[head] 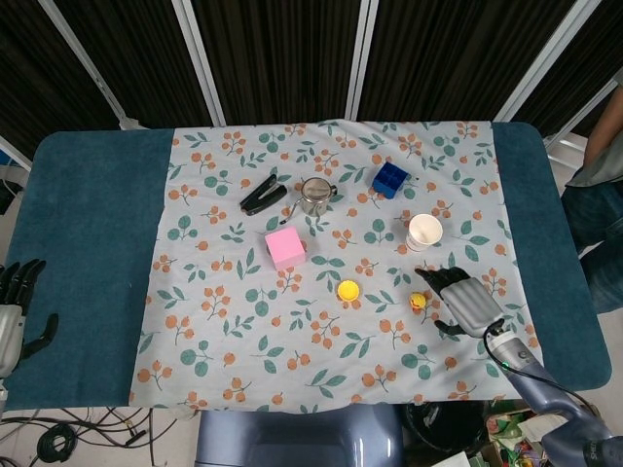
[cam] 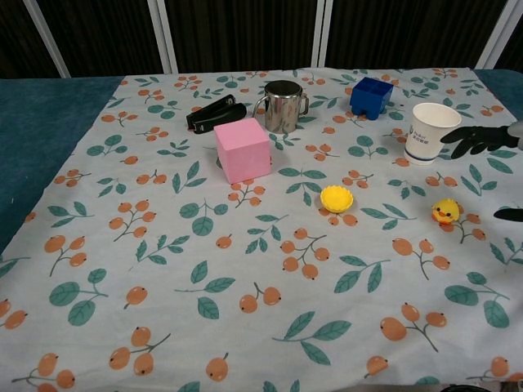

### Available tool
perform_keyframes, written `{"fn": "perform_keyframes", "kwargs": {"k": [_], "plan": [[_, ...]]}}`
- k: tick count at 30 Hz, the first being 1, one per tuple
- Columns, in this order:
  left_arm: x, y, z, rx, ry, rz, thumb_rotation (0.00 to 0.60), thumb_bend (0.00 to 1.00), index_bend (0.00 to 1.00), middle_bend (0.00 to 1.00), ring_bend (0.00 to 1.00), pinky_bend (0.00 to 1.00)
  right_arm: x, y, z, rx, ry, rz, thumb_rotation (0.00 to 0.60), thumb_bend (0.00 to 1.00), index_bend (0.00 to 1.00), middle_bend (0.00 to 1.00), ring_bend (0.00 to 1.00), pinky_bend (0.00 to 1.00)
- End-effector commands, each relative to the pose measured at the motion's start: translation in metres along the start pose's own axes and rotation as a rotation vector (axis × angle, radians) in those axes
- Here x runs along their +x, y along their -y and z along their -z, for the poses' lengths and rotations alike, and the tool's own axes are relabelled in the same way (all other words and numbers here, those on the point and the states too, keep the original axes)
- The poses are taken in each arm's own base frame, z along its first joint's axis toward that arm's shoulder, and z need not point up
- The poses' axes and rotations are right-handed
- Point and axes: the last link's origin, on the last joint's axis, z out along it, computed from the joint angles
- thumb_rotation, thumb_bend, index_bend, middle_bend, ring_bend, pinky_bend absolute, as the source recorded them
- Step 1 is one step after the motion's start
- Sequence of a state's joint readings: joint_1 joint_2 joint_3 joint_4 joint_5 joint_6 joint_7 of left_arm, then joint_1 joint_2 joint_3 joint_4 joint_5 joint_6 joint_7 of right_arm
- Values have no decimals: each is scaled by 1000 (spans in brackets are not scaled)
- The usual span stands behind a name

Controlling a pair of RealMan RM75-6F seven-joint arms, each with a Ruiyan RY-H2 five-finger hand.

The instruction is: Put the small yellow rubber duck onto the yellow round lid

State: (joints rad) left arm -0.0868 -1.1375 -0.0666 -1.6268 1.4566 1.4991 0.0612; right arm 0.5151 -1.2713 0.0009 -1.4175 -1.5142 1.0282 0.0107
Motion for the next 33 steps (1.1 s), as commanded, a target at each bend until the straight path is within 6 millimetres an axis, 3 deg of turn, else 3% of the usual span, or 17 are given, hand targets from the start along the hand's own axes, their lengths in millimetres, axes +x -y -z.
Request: {"fn": "perform_keyframes", "kwargs": {"k": [1, 15, 33], "plan": [[0, 0, 0, 3, 1, 0, 600, 426, 0, 66, 0, 0, -8, -2, -6, -3, 19, 16, 600, 214, 116, 185, 162, 156], [-1, 1, -1, 23, 1, -3, 600, 426, 0, 67, 0, 0, -30, -3, -28, -2, 62, 37, 600, 249, 262, 283, 164, 156], [-1, 1, -1, 29, 5, -4, 600, 426, 0, 66, 0, 0, -38, 2, -40, 10, 59, 45, 600, 266, 402, 377, 199, 156]]}}
